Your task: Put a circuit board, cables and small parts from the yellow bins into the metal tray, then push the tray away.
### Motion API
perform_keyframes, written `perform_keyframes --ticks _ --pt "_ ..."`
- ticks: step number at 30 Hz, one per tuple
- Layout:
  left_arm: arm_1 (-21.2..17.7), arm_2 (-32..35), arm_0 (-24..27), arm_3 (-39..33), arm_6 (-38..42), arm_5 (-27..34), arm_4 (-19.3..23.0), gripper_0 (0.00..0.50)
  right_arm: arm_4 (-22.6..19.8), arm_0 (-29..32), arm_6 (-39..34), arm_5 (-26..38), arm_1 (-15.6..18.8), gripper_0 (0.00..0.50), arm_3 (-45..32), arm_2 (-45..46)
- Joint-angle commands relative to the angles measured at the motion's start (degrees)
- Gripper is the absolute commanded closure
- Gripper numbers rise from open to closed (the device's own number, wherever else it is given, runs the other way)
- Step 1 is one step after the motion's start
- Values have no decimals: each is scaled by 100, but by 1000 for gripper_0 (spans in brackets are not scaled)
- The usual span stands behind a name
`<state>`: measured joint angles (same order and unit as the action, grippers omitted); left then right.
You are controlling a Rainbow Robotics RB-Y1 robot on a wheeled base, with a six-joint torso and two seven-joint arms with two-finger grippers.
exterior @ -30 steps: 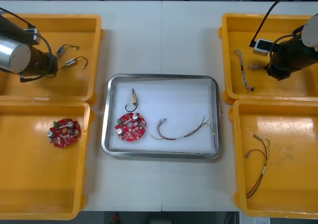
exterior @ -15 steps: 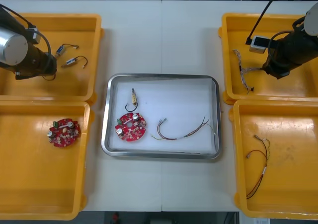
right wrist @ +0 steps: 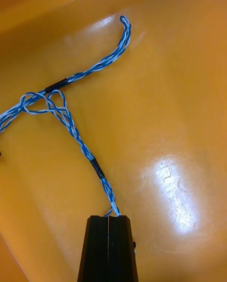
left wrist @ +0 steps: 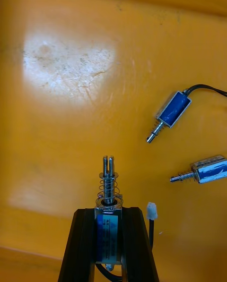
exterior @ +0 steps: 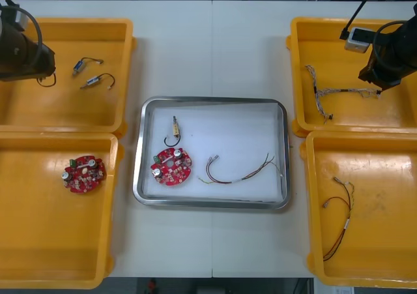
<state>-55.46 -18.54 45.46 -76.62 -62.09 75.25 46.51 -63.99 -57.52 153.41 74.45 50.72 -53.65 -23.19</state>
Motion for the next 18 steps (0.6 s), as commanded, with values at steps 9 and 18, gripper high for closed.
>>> perform_keyframes --ticks 9,18 --pt "-413 949 -63 -600 -734 1053 183 500 168 4 159 -80 193 0 -75 105" --pt "-404 1388 -72 -1022 -673 1721 368 500 150 13 159 -396 -54 0 356 105"
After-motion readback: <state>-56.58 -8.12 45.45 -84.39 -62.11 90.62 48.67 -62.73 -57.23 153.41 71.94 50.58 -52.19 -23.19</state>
